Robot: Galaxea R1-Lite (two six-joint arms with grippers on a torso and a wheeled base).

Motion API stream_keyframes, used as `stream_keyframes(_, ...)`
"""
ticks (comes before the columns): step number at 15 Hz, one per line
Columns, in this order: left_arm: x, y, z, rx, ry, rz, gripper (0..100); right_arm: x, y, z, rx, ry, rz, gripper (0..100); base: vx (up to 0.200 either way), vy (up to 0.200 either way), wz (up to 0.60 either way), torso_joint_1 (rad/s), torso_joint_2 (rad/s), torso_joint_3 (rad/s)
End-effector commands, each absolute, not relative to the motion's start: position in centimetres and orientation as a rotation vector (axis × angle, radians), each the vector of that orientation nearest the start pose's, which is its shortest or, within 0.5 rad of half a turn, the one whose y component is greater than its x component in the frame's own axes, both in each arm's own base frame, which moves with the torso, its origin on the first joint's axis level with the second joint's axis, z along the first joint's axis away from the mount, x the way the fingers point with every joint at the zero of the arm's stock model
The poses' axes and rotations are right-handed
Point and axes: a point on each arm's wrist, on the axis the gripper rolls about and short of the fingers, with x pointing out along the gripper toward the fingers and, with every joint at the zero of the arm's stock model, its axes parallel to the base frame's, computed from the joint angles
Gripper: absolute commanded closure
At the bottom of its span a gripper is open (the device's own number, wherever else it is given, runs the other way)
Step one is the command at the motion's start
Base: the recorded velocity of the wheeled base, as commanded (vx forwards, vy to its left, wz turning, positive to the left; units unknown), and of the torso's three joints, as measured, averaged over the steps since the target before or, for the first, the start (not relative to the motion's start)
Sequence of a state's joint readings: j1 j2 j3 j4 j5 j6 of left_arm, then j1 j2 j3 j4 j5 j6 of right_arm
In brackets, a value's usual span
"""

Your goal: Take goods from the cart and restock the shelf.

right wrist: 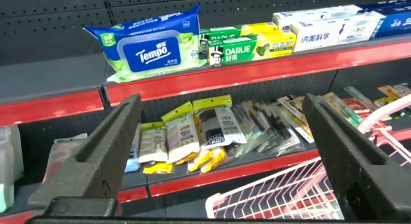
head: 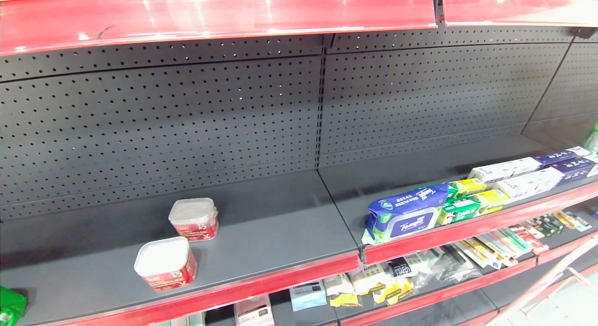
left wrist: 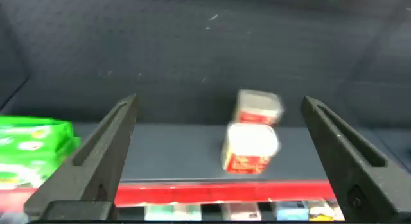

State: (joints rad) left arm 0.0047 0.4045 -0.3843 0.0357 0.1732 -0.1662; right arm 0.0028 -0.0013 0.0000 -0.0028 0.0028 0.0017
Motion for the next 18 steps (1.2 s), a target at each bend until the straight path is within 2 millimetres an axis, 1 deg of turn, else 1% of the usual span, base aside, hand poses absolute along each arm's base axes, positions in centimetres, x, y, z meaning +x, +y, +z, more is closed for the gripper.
stream_keyframes(1,9.3,0.8,19.5,-0.152,0.441,0.353,0,-2.3,0.0,7.6,0.002,-0.003,0.006,0,0.000,0.000,0.00,0.000,0.00,0.000)
stream_keyframes(2,9.5,0.8,18.2,-0.145,0.502,0.344,0,-2.3,0.0,7.6,0.002,-0.003,0.006,0,0.000,0.000,0.00,0.000,0.00,0.000)
stream_keyframes(3,9.8,0.7,17.5,-0.147,0.542,0.325,0,-2.3,0.0,7.6,0.002,-0.003,0.006,0,0.000,0.000,0.00,0.000,0.00,0.000)
stream_keyframes(4,10.4,0.6,16.2,-0.148,0.625,0.292,0,-2.3,0.0,7.6,0.002,-0.003,0.006,0,0.000,0.000,0.00,0.000,0.00,0.000)
stream_keyframes(5,10.7,0.6,15.6,-0.147,0.661,0.286,0,-2.3,0.0,7.6,0.002,-0.003,0.006,0,0.000,0.000,0.00,0.000,0.00,0.000)
stream_keyframes(6,11.7,0.6,15.0,-0.145,0.717,0.282,0,-2.3,0.0,7.6,0.002,-0.003,0.006,0,0.000,0.000,0.00,0.000,0.00,0.000)
stream_keyframes(8,13.0,0.7,14.3,-0.146,0.764,0.286,0,-2.3,0.0,7.6,0.002,-0.003,0.006,0,0.000,0.000,0.00,0.000,0.00,0.000)
stream_keyframes(9,13.4,0.8,14.2,-0.146,0.767,0.289,0,-2.3,0.0,7.6,0.002,-0.003,0.006,0,0.000,0.000,0.00,0.000,0.00,0.000)
stream_keyframes(10,14.1,1.0,14.0,-0.148,0.763,0.303,0,-2.3,0.0,7.6,0.002,-0.003,0.006,0,0.000,0.000,0.00,0.000,0.00,0.000)
stream_keyframes(13,15.1,2.0,13.0,-0.149,0.827,0.364,0,-2.3,0.0,7.6,0.002,-0.003,0.006,0,0.000,0.000,0.00,0.000,0.00,0.000)
stream_keyframes(14,15.2,2.3,12.9,-0.146,0.831,0.372,0,-2.3,0.0,7.6,0.002,-0.003,0.006,0,0.000,0.000,0.00,0.000,0.00,0.000)
stream_keyframes(16,16.2,3.1,12.7,-0.145,0.815,0.396,0,-2.3,0.0,7.6,0.002,-0.003,0.006,0,0.000,0.000,0.00,0.000,0.00,0.000)
stream_keyframes(17,16.2,3.1,12.6,-0.146,0.821,0.397,0,-2.3,0.0,7.6,0.002,-0.003,0.006,0,0.000,0.000,0.00,0.000,0.00,0.000)
stream_keyframes(18,16.6,3.2,11.6,-0.148,0.875,0.403,0,-2.3,0.0,7.6,0.002,-0.003,0.006,0,0.000,0.000,0.00,0.000,0.00,0.000)
